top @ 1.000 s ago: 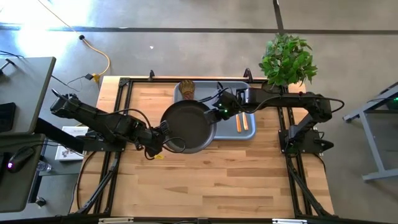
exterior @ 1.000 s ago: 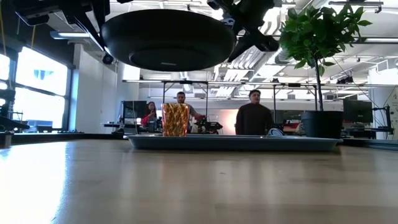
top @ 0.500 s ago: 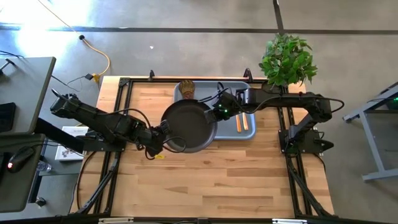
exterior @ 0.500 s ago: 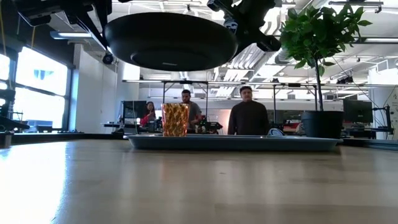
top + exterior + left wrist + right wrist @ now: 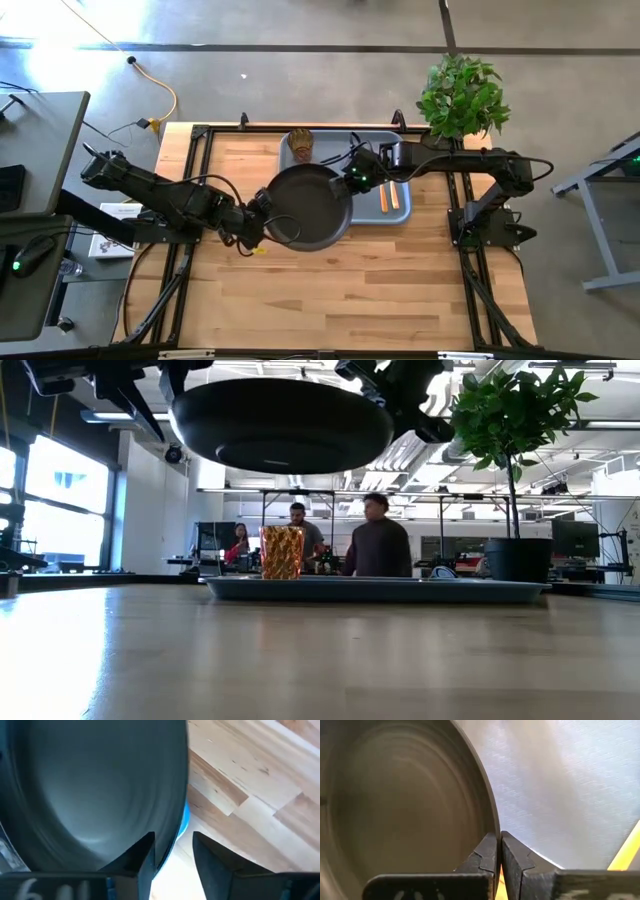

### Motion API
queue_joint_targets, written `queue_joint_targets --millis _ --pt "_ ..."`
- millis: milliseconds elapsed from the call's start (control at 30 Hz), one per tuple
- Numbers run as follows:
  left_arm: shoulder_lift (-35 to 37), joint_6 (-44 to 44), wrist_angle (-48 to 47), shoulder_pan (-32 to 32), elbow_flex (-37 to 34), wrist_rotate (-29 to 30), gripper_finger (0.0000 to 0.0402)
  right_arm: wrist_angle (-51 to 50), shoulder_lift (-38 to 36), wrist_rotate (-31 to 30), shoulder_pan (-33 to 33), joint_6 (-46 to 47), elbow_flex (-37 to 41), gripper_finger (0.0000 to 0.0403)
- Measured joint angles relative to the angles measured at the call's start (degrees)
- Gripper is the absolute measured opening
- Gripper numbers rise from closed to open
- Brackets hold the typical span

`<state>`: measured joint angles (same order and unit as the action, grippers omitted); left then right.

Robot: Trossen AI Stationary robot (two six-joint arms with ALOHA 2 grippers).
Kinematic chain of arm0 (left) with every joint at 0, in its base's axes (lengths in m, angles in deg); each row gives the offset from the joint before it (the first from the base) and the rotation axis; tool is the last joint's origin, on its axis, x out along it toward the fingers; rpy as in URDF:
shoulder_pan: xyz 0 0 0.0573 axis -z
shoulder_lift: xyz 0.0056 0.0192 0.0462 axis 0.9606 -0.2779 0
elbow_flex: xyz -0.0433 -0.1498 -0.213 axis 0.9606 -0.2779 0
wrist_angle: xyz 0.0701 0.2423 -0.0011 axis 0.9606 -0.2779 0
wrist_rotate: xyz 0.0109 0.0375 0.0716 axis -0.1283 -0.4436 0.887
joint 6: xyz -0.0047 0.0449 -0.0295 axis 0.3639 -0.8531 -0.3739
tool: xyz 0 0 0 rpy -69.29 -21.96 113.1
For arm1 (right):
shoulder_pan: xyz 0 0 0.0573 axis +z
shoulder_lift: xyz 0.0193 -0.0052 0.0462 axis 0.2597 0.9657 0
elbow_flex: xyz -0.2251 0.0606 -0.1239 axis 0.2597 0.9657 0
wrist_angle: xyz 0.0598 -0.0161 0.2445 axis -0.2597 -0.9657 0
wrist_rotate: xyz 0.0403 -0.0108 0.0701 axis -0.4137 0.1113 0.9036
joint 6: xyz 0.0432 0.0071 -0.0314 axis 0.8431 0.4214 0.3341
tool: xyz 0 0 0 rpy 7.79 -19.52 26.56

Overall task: Pick and place plate/cup/fork/spoon on tray
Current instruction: Put the black plate on the gray serving tray

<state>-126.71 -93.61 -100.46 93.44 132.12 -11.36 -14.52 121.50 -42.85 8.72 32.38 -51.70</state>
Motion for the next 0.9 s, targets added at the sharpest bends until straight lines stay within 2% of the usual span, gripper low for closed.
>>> queue_joint_targets --millis 200,433,633,900 --pt "0.00 4.60 -0.34 0.00 0.00 0.07 0.0147 -1.79 -0.02 -0.22 -1.54 -1.49 0.00 0.0000" --pt "0.00 9.38 -1.21 0.00 0.00 1.10 0.0151 -5.73 -0.17 -0.11 -4.57 -6.49 0.00 0.0000" --pt "0.00 13.28 -1.20 -0.66 0.00 7.42 0.0150 -8.69 -0.17 0.67 -8.66 -14.74 0.00 0.0000" --pt "0.00 21.40 -1.20 -6.57 0.00 8.02 0.0150 -9.01 -0.17 4.85 -16.18 -30.62 0.00 0.0000"
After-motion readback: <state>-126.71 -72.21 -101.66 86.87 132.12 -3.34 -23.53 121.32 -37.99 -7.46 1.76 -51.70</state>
